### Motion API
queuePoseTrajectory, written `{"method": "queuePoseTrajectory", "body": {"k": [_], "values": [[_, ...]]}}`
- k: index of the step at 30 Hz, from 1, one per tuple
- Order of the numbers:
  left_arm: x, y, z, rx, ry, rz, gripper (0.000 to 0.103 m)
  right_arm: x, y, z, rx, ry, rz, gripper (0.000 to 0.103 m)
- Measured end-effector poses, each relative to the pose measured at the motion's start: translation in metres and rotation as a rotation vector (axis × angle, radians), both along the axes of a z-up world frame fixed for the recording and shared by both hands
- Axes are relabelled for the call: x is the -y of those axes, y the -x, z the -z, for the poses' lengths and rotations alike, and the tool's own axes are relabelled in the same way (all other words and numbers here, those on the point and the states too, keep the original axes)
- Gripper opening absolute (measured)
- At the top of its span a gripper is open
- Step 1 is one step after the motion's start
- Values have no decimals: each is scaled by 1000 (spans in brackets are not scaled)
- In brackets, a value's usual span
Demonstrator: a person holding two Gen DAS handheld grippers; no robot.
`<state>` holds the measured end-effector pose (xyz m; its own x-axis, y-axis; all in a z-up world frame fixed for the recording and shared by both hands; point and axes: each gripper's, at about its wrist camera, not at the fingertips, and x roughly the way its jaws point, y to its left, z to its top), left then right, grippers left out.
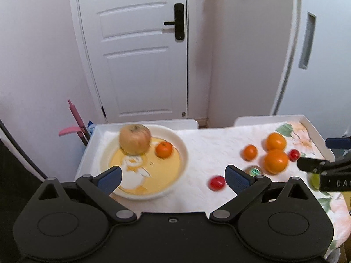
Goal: Organize fruits
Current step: 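Grasp a green apple with the left gripper while the right gripper grasps another green apple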
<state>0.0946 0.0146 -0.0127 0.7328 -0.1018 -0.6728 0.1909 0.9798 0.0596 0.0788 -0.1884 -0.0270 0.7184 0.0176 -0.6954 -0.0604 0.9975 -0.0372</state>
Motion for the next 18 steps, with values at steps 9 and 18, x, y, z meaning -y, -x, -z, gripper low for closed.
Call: {"method": "queuePoseTrajectory", "body": {"k": [9, 18], "values": [[56, 36, 25, -43, -1, -49, 102, 62, 28, 15, -31, 31, -10, 103], [103, 54, 79, -127, 13, -90, 101, 107, 37, 54, -74, 5, -3, 103]]}}
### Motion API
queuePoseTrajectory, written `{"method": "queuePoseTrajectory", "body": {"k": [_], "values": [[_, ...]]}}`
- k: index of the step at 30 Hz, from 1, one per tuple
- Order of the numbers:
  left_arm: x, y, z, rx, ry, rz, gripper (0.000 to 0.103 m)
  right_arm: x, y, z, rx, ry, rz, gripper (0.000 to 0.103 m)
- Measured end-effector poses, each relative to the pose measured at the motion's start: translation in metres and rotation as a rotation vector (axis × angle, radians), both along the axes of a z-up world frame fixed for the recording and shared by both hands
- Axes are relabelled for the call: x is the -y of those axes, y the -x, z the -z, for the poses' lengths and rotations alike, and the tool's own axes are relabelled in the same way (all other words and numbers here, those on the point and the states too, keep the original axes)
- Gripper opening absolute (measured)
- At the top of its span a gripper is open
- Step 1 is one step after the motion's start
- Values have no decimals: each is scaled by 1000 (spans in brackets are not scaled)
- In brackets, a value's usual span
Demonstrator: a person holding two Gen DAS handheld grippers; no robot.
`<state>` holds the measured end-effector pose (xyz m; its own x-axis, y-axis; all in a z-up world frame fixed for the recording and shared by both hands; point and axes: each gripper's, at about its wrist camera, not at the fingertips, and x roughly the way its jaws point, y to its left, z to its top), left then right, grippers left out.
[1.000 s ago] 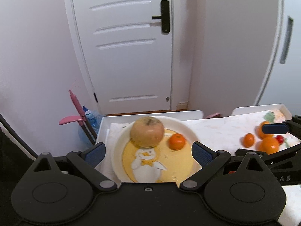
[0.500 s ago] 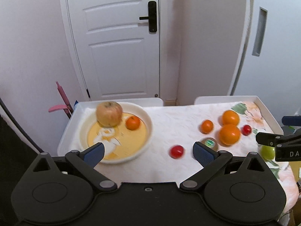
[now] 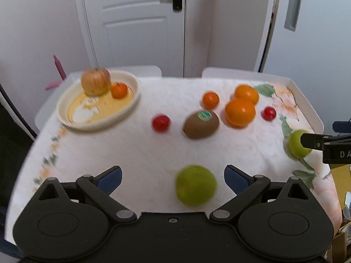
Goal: Organize fruits
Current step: 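Grasp a green apple with the left gripper while the right gripper grasps another green apple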
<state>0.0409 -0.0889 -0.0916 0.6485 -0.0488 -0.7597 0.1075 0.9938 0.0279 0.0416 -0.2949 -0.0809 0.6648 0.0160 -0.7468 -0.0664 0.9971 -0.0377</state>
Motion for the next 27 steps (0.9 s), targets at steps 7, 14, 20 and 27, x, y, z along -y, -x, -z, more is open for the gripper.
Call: {"method": "queuePoseTrajectory", "body": {"k": [7, 14, 20, 27], "values": [[21, -4, 32, -35, -17, -31, 88, 14, -2, 29, -27, -22, -21, 103], [27, -11, 49, -61, -10, -58, 68, 20, -11, 41, -35, -48, -24, 103], [27, -15, 51, -70, -3, -60, 58, 22, -15, 45, -37, -58, -19, 103], [26, -14, 51, -69, 6, -60, 58, 24, -25, 51, -64, -64, -13, 89]]}}
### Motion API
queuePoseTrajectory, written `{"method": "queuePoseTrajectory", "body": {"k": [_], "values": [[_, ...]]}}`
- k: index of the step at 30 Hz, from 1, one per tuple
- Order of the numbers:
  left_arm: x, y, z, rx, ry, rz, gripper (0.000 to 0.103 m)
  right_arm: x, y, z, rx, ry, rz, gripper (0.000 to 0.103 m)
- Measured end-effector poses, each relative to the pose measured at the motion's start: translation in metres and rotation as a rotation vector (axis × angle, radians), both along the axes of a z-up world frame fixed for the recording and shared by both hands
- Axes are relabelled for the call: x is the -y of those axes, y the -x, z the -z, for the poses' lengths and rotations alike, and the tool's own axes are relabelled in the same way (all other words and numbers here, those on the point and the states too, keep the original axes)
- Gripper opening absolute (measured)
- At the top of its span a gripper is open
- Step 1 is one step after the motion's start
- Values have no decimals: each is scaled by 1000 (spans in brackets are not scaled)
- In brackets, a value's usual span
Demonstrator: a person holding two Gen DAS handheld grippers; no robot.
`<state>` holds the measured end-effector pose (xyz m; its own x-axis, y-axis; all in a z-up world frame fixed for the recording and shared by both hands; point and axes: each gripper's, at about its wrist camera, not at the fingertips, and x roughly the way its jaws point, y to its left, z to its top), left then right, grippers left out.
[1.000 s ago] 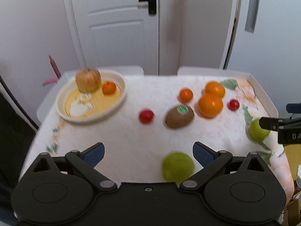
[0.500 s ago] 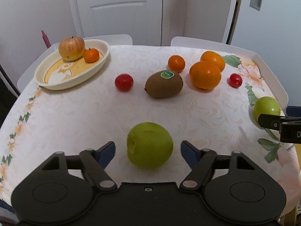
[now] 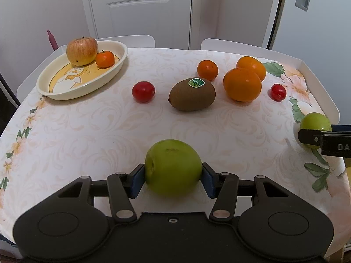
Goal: Organize fruits
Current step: 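Grasp a green apple with the left gripper while the right gripper grasps another green apple, then lower both green apples into the duck bowl and open both grippers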
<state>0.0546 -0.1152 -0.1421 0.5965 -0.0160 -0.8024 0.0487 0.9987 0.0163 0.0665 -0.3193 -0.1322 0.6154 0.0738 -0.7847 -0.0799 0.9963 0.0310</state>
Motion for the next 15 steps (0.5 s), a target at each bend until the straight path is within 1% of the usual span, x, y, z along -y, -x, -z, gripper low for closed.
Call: {"method": "queuePoseTrajectory", "body": {"k": [3, 5, 6, 8, 11, 15], "values": [[-1, 0, 0, -2, 6, 2, 58, 0, -4, 3, -12, 5, 10, 81], [-1, 0, -1, -3, 7, 2, 58, 1, -5, 4, -18, 5, 13, 73], [-2, 0, -1, -3, 7, 1, 58, 1, -6, 5, -18, 13, 16, 71], [-3, 1, -2, -2, 10, -2, 58, 1, -8, 4, -19, 16, 13, 71], [-6, 2, -5, 8, 15, -4, 58, 3, -8, 1, -19, -13, 16, 71], [-11, 3, -12, 26, 18, -7, 58, -4, -6, -8, 7, -18, -1, 71]]}}
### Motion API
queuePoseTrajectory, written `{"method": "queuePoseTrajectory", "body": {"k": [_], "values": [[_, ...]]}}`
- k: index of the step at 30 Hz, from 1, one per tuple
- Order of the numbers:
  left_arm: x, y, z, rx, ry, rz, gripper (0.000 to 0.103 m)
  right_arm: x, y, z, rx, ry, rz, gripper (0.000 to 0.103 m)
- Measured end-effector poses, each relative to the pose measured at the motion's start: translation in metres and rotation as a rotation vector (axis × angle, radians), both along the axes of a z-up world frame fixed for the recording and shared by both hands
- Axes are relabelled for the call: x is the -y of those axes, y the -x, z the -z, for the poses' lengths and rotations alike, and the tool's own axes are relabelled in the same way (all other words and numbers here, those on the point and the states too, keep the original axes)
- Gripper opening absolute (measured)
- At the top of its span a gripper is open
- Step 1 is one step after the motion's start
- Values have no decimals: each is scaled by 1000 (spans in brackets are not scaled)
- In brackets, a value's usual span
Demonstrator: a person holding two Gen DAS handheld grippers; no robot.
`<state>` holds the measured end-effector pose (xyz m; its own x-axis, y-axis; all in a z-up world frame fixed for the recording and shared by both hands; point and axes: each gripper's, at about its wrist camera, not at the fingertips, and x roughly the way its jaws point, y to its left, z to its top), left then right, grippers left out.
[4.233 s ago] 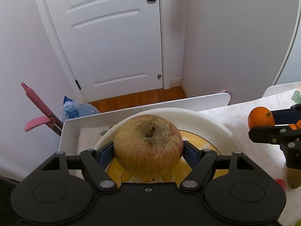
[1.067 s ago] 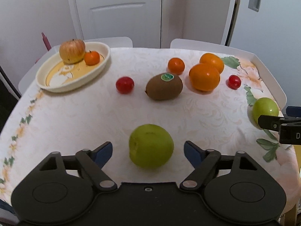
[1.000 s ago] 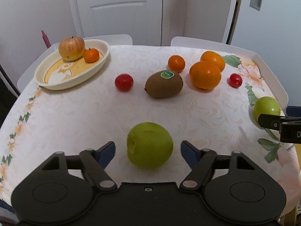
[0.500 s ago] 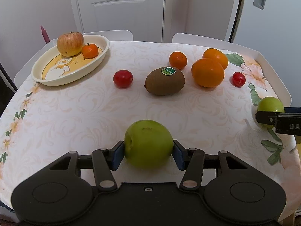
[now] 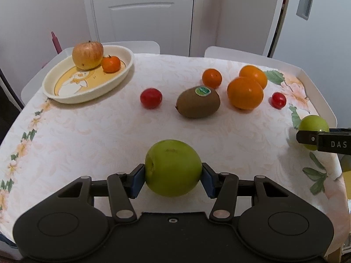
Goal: Organize fruits
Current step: 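Lower both green apples into the duck bowl and open both grippers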
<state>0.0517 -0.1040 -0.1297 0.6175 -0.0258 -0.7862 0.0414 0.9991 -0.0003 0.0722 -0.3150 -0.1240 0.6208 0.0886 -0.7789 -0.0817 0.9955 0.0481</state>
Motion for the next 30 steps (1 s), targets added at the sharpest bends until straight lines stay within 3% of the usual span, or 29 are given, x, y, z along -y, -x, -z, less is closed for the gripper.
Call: {"method": "queuePoseTrajectory", "body": {"k": [17, 30], "values": [[-55, -11, -75, 105, -9, -50, 58, -75, -18, -57, 93, -51, -125, 71], [-127, -53, -111, 156, -23, -51, 58, -161, -53, -89, 139, -75, -185, 71]]}}
